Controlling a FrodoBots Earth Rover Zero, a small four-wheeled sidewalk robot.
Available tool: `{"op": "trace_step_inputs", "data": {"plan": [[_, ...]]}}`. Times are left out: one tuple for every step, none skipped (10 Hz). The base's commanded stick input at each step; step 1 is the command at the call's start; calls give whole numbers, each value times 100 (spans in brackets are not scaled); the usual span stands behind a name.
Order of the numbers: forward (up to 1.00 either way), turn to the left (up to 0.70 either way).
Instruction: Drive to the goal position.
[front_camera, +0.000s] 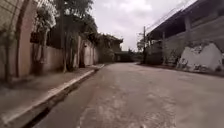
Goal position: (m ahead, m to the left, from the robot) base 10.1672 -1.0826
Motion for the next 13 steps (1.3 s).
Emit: {"op": "trace_step_inputs", "data": {"plan": [[100, 0], [100, 0], [100, 0], [100, 0], [100, 0], [100, -18], [100, -38], [100, -38], [100, -26], [100, -2], [100, 0], [100, 0], [100, 0]]}}
